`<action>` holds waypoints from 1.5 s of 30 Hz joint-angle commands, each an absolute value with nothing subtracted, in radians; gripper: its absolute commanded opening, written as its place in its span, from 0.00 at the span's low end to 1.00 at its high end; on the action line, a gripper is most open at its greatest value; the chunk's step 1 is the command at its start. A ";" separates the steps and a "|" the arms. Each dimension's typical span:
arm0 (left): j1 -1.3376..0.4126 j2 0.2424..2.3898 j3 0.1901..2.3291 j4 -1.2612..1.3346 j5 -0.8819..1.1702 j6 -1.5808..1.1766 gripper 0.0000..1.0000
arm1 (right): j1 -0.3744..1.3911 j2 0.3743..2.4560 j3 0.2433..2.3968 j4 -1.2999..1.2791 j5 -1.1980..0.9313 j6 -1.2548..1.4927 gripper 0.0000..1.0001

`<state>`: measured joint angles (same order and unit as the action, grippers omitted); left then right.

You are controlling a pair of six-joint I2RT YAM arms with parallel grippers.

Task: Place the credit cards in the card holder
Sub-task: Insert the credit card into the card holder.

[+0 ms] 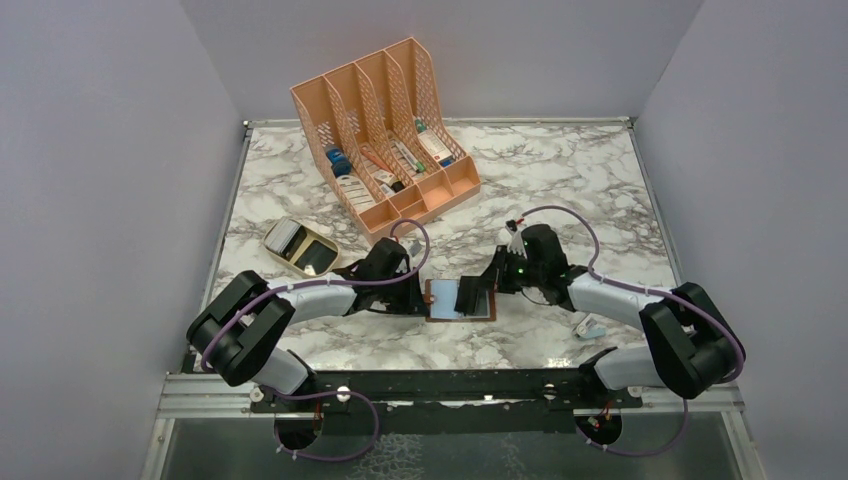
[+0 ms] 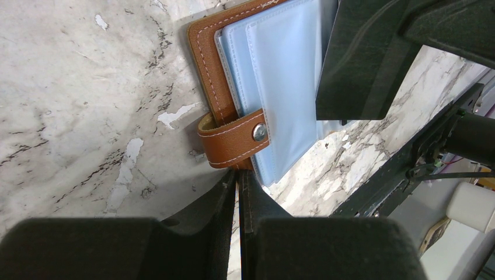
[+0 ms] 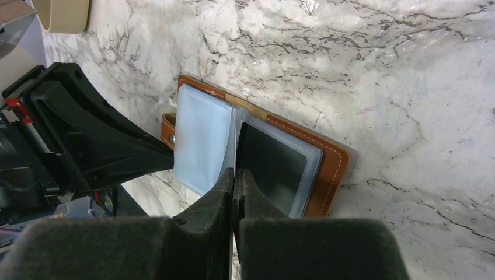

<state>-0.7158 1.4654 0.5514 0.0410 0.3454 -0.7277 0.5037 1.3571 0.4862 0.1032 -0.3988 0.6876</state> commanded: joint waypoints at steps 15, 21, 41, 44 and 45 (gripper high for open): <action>-0.724 1.476 0.536 -0.024 0.270 -0.711 0.12 | 0.501 1.415 0.458 0.211 -0.465 0.737 0.01; -0.724 1.476 0.539 -0.024 0.270 -0.712 0.12 | 0.502 1.422 0.456 0.206 -0.501 0.748 0.01; -0.727 1.482 0.538 -0.023 0.268 -0.711 0.12 | 0.501 1.479 0.570 0.049 -0.460 0.656 0.24; -0.727 1.485 0.537 -0.023 0.270 -0.715 0.12 | 0.501 1.461 0.621 -0.097 -0.382 0.629 0.35; -0.727 1.485 0.536 -0.023 0.271 -0.716 0.12 | 0.501 1.456 0.630 -0.129 -0.366 0.623 0.37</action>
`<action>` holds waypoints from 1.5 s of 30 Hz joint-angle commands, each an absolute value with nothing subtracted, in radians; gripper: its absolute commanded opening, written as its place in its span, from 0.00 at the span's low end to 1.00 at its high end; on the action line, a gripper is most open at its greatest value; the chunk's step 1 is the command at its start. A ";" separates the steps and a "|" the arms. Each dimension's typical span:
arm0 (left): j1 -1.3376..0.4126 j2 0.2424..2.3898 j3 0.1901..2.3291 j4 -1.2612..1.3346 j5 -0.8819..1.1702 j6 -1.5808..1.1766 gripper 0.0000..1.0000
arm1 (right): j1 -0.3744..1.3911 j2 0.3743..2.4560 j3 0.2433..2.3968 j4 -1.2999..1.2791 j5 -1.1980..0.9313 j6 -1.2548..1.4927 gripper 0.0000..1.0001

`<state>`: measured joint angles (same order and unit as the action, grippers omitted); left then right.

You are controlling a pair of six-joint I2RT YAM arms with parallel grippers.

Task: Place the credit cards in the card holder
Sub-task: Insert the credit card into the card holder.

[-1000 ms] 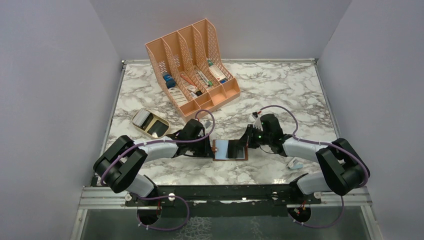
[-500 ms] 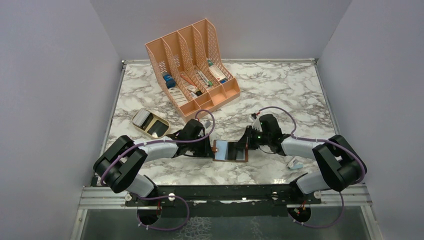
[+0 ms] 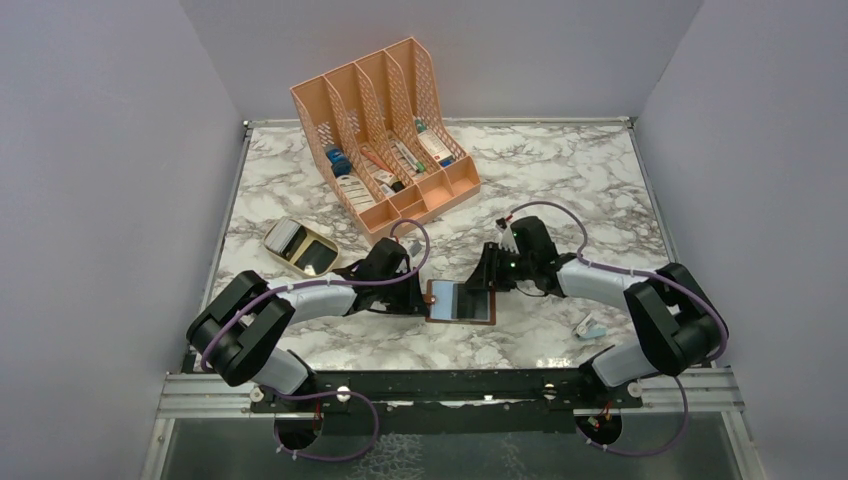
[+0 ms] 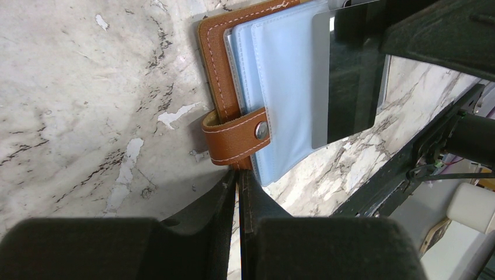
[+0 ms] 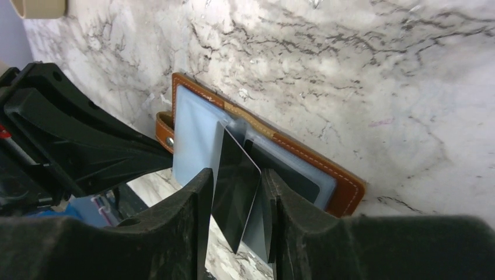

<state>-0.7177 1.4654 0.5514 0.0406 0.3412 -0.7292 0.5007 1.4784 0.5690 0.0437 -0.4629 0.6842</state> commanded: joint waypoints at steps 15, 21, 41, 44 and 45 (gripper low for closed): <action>-0.727 1.471 0.531 -0.019 0.281 -0.732 0.12 | 0.505 1.359 0.574 -0.145 -0.425 0.703 0.48; -0.730 1.476 0.532 -0.008 0.294 -0.742 0.12 | 0.521 1.372 0.549 -0.106 -0.421 0.745 0.48; -0.735 1.506 0.540 0.022 0.308 -0.744 0.12 | 0.590 1.490 0.587 0.026 -0.481 0.802 0.48; -0.735 1.503 0.540 0.023 0.311 -0.748 0.12 | 0.606 1.505 0.589 0.047 -0.494 0.815 0.48; -0.737 1.500 0.540 0.024 0.311 -0.750 0.12 | 0.612 1.511 0.593 0.053 -0.493 0.818 0.48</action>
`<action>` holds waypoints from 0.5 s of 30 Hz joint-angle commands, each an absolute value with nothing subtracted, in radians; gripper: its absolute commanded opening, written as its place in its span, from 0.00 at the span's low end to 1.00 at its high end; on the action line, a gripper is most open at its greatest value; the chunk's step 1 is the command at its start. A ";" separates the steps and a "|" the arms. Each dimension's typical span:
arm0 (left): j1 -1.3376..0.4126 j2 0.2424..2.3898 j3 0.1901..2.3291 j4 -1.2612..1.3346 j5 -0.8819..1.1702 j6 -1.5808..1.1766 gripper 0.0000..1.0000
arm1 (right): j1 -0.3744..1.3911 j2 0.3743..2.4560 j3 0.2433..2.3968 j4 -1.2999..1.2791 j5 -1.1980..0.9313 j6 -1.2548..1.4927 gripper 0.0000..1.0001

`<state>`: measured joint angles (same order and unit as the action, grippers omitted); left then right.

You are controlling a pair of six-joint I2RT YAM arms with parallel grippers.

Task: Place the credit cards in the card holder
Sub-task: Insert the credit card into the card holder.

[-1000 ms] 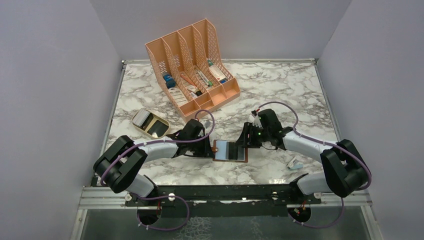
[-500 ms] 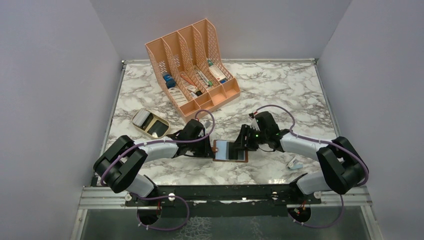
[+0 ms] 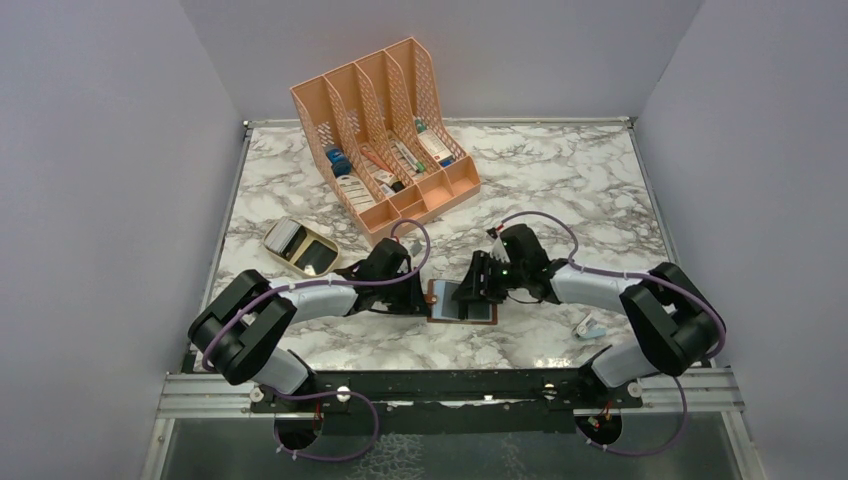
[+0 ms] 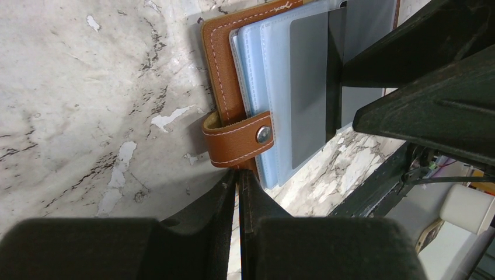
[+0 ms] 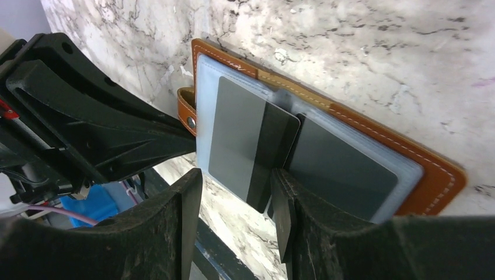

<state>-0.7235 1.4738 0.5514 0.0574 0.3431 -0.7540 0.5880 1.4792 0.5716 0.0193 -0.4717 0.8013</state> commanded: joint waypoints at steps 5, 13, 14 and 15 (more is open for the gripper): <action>-0.740 1.495 0.535 0.026 0.306 -0.753 0.12 | 0.643 1.536 0.605 0.084 -0.492 0.831 0.48; -0.744 1.506 0.528 0.037 0.307 -0.756 0.12 | 0.669 1.538 0.626 0.112 -0.488 0.808 0.47; -0.745 1.504 0.527 0.036 0.306 -0.757 0.12 | 0.669 1.534 0.626 0.111 -0.482 0.803 0.46; -0.744 1.503 0.527 0.036 0.305 -0.756 0.12 | 0.669 1.529 0.626 0.112 -0.480 0.798 0.45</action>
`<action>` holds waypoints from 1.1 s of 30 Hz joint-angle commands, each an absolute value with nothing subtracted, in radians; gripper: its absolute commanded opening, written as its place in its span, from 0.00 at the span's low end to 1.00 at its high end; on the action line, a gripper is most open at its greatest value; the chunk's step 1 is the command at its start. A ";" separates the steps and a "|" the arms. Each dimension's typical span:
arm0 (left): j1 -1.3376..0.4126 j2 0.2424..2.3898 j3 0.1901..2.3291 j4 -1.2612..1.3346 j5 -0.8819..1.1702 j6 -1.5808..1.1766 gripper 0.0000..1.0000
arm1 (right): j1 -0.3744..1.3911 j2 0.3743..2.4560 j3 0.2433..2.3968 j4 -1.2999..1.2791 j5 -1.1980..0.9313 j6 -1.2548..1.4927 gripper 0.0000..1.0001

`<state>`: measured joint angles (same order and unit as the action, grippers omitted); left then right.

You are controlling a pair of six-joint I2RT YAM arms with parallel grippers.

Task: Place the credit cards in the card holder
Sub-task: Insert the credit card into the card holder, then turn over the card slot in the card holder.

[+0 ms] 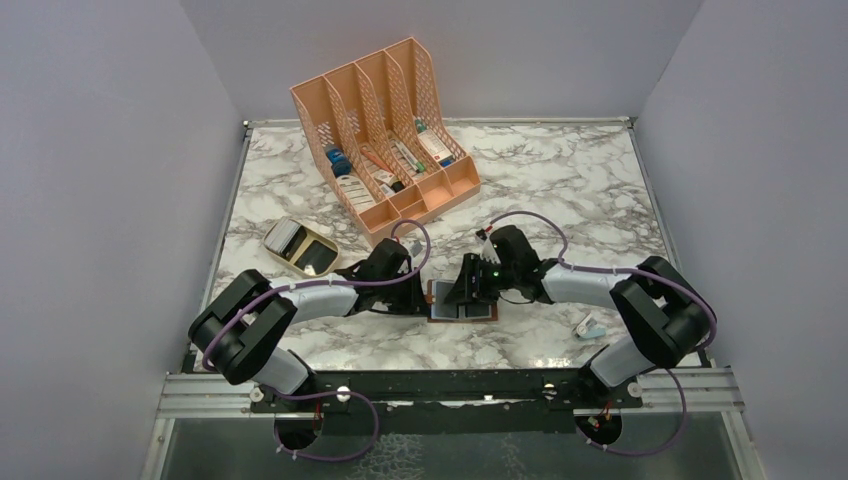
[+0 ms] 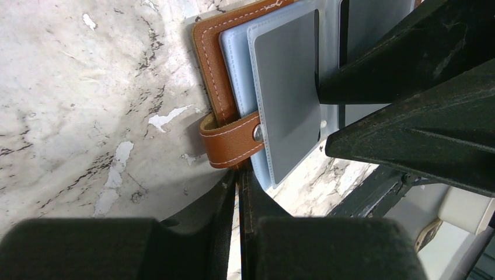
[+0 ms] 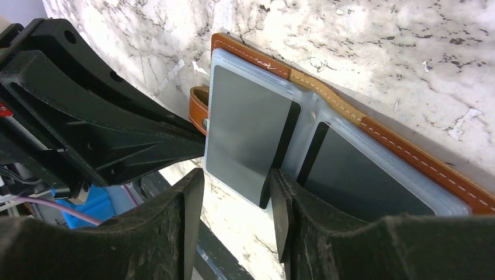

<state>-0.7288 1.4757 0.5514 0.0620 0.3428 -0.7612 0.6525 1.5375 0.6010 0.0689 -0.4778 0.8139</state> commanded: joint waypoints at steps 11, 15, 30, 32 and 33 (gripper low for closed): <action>-0.744 1.490 0.519 0.026 0.282 -0.754 0.12 | 0.669 1.453 0.685 -0.105 -0.381 0.725 0.47; -0.744 1.492 0.519 0.008 0.269 -0.743 0.12 | 0.668 1.349 0.708 -0.308 -0.237 0.710 0.53; -0.744 1.471 0.522 -0.002 0.256 -0.744 0.12 | 0.669 1.337 0.632 -0.344 -0.100 0.731 0.63; -0.744 1.466 0.523 -0.002 0.256 -0.745 0.12 | 0.669 1.354 0.630 -0.331 -0.120 0.732 0.63; -0.744 1.464 0.524 -0.002 0.256 -0.745 0.12 | 0.669 1.356 0.626 -0.316 -0.137 0.732 0.63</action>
<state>-0.7410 1.4693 0.5476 0.0666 0.3206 -0.7677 0.6624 1.3331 0.6430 -0.3653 -0.1230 0.7284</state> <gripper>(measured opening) 0.121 0.626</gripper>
